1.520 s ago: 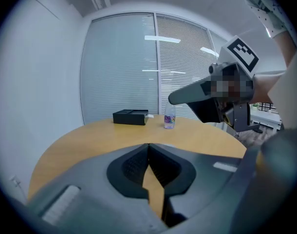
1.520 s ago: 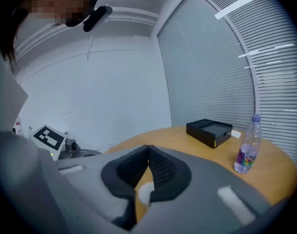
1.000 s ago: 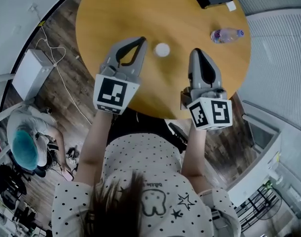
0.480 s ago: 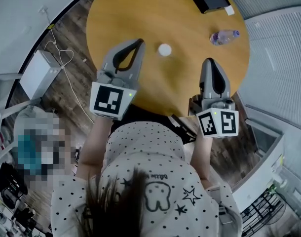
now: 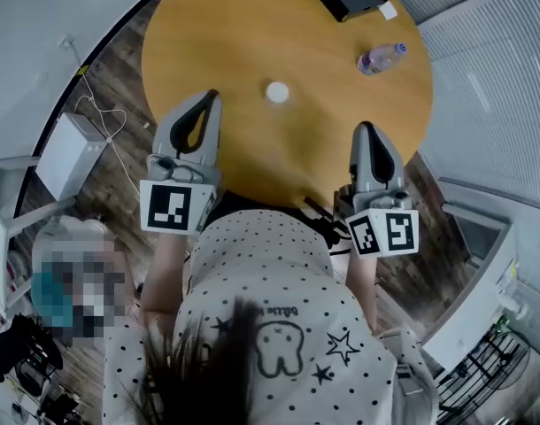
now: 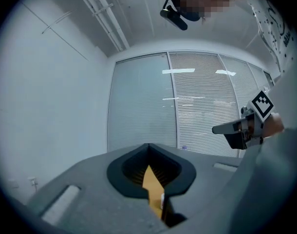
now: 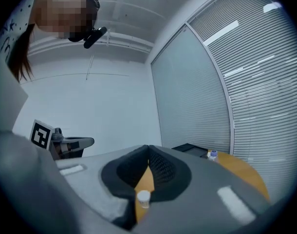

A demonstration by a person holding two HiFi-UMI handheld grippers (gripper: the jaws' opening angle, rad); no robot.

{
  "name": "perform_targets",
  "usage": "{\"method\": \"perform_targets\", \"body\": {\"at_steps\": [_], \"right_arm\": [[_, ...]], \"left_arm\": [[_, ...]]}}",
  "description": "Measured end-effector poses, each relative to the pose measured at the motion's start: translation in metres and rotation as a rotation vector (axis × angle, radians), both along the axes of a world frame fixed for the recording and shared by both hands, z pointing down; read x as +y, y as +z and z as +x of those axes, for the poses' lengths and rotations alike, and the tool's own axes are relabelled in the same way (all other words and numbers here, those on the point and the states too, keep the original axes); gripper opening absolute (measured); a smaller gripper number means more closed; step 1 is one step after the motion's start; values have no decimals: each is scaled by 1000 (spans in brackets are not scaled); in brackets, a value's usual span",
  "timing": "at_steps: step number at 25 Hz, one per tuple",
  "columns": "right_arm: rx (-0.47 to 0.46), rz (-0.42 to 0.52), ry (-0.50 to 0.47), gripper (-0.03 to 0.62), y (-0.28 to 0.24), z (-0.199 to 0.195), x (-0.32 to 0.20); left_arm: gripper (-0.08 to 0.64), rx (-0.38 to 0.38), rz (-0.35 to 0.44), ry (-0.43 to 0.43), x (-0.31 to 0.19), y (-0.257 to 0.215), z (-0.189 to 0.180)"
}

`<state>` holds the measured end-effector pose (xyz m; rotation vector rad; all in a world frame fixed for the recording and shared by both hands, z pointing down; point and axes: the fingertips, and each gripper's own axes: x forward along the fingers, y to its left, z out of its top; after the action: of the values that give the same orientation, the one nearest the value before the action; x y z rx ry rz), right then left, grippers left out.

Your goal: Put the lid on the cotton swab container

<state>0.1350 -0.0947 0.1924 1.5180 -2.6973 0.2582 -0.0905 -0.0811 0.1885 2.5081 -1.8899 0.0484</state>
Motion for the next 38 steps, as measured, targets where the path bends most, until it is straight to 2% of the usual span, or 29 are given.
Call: {"method": "perform_targets", "body": {"at_steps": [4,9,17,22,38], "right_arm": [[7,-19,-1,5,9,5,8],[20,-39,-12,4,25,7,25],[33,-85,-6,3,50,8,35],[34,-96,12,3,56,8,37],[30,-99,-3,5,61,-4,43]], "left_arm": [[9,-17,-12,-21,8,7,-7],[9,1,-32,-32,22,21,-10],[9,9,-51,-28,36,35,-6],[9,2,-66,5,43,45,7],[9,-9,-45,13,45,45,9]]}}
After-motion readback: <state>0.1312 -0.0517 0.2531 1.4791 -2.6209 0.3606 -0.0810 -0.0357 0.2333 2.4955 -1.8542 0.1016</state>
